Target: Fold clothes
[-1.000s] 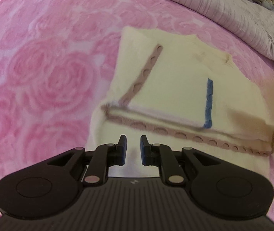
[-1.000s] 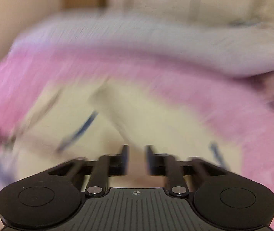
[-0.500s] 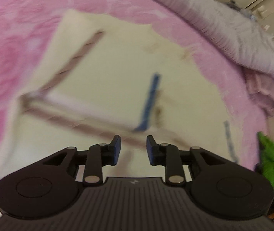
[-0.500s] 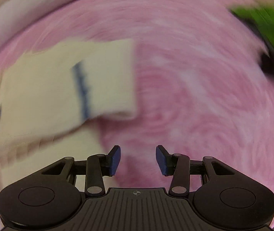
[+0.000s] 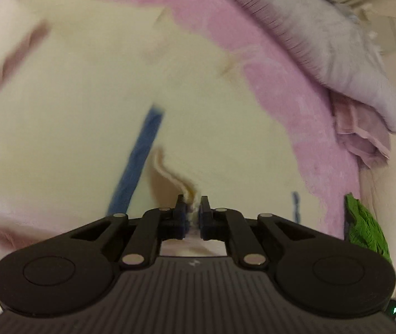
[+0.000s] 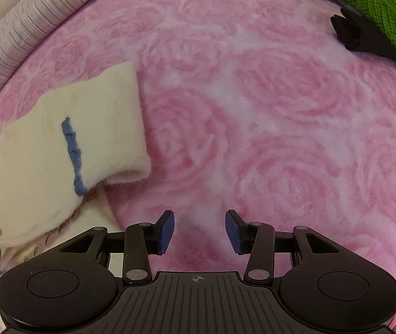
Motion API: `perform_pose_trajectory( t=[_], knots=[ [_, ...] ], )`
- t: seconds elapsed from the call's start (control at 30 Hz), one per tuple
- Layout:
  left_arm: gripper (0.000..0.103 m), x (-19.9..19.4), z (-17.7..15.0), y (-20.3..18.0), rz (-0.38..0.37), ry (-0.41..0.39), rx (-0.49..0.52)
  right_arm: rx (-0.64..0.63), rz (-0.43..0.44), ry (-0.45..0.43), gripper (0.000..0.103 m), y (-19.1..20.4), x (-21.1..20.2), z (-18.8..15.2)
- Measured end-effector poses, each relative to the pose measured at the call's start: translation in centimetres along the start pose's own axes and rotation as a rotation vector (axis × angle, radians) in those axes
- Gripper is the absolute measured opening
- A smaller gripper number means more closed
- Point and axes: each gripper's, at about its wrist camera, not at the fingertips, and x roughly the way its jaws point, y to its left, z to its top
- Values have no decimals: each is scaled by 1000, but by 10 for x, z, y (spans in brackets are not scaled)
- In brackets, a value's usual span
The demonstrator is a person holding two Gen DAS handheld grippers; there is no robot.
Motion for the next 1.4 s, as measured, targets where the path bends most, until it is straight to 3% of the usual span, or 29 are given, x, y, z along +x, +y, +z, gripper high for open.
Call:
perform_pose_trajectory(
  t=[0.1,0.23,0.3,0.4,0.47,0.6,0.67,0.7,0.8,0.87,0.97,1.1,1.2,1.3,1.4],
  knots=[
    [5,-57,10,-14,5,-159,160,-19,19,-26,45,6,2,7],
    [5,-115,21,8,170,-296,273,-109,72,-43,45,28,7,7],
    [5,-119,26,36,249,-266,245,-159,105,-47,45,41,10,6],
    [5,-108,26,68,281,-199,180,-260,167,-44,45,65,19,-4],
    [5,-100,21,74,296,-187,192,-348,176,-61,45,80,24,-10],
    [5,-94,21,71,289,-216,218,-537,132,-110,45,105,34,-21],
    [5,-94,19,72,304,-215,237,-619,68,-140,45,111,40,-23],
    [6,-94,17,73,311,-215,246,-605,32,-136,45,107,46,-22],
    [9,-82,11,83,388,-152,272,-420,88,-42,45,83,52,-10],
    [10,-74,5,93,432,-101,284,-366,127,13,45,77,47,-4],
    [12,-82,6,92,445,-131,276,-426,146,1,45,78,28,-1],
    [12,-100,12,88,476,-235,224,-459,215,-103,45,84,9,3],
    [11,-103,13,82,457,-286,231,-485,282,-162,45,95,8,0],
    [12,-81,10,76,430,-213,302,-529,309,-169,45,109,24,-8],
    [12,-57,5,86,500,-144,338,-583,174,-121,45,113,49,-17]
  ],
)
